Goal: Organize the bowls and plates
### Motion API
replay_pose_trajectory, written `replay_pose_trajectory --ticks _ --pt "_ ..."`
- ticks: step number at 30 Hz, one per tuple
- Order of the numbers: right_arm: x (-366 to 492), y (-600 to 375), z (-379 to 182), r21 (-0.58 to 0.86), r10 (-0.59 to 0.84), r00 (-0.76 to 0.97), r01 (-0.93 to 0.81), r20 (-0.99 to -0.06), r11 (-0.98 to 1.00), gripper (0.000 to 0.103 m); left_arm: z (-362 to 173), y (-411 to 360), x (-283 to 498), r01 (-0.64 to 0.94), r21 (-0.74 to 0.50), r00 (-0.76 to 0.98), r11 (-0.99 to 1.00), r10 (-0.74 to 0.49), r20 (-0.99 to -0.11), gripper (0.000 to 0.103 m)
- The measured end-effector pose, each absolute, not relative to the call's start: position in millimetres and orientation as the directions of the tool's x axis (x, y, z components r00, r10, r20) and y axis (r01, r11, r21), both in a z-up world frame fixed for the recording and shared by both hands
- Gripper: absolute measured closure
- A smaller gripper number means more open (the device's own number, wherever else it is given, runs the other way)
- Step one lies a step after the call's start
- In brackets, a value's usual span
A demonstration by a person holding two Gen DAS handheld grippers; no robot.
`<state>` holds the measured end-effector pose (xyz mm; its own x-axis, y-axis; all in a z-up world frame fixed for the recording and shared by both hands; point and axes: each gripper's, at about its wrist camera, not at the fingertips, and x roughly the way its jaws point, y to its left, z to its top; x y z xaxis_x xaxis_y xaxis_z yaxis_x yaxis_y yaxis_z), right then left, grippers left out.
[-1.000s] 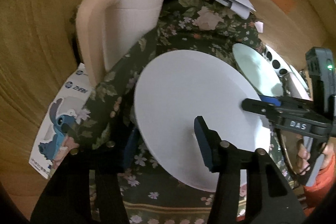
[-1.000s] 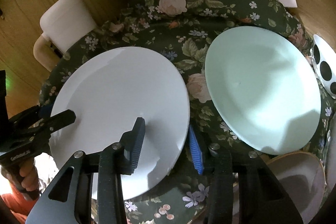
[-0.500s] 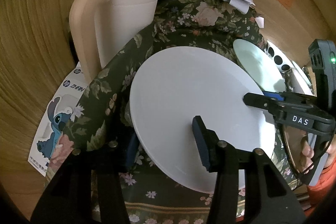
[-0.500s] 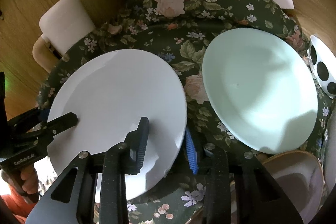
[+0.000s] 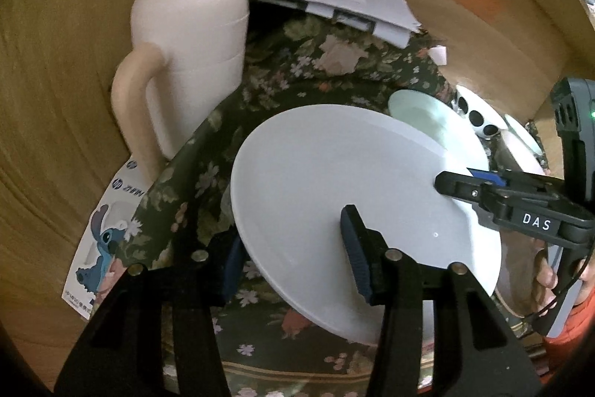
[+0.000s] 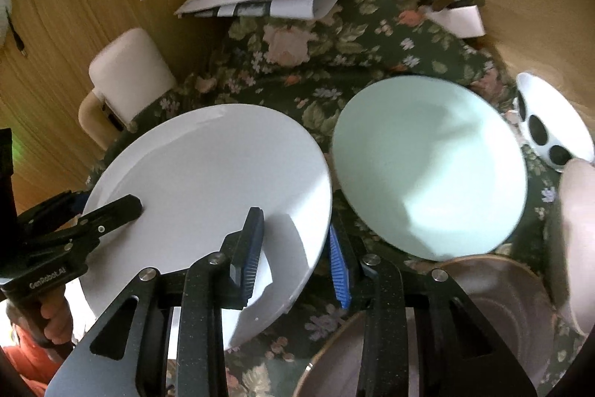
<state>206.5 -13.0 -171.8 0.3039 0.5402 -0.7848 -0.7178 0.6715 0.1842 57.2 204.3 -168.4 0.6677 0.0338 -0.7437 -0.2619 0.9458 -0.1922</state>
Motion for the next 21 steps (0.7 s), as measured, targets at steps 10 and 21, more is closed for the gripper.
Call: replay_pose_trajectory --ticks 10,21 --pt "198.7 -47.9 -148.8 0.18 0.554 0.367 -0.69 -0.747 0.701 0.073 -151.5 179.3 61.8 -0.205 -0.195 0.709 0.959 0.008 -0.705 0.054" --pt "190.2 -86.2 -130.0 0.183 0.56 0.429 -0.655 -0.708 0.733 0.073 -132.2 146.2 63.6 -0.135 -0.192 0.744 0.972 -0.029 -0.668 0.054"
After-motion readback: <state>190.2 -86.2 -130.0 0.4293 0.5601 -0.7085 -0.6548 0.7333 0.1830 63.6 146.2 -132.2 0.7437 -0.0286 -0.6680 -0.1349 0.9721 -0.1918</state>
